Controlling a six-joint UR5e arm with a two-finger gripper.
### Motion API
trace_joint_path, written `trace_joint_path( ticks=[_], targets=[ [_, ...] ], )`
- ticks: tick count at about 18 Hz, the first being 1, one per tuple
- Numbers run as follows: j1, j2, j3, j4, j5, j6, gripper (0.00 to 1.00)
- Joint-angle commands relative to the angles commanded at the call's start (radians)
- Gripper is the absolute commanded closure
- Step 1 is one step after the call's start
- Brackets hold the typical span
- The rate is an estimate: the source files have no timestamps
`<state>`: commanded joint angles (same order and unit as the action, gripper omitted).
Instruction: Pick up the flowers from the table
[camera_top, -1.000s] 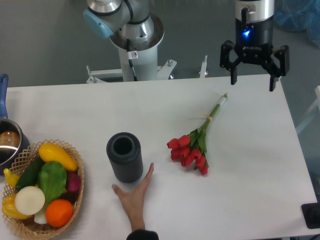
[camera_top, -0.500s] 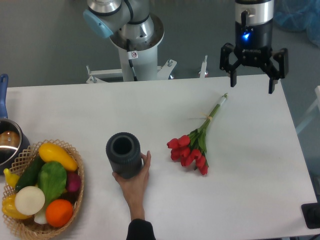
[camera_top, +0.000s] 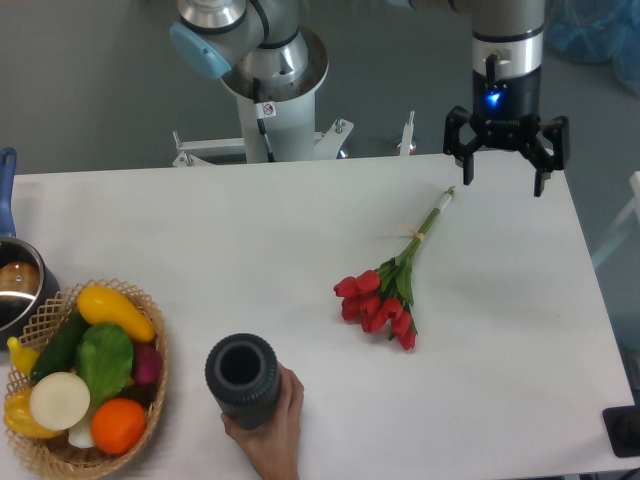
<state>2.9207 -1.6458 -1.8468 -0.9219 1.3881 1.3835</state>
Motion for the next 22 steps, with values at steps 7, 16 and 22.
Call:
trace_joint_path(
  ticks=[7, 16, 22],
  targets=[
    [-0.009, -0.109, -0.024, -0.08, 0.111, 0.117, 0.0],
    [-0.011, -0.193, -0.045, -0.084, 0.105, 0.144, 0.0],
    [-0.023, -0.233, -0.06, -0.084, 0.062, 0.135, 0.0]
  ],
)
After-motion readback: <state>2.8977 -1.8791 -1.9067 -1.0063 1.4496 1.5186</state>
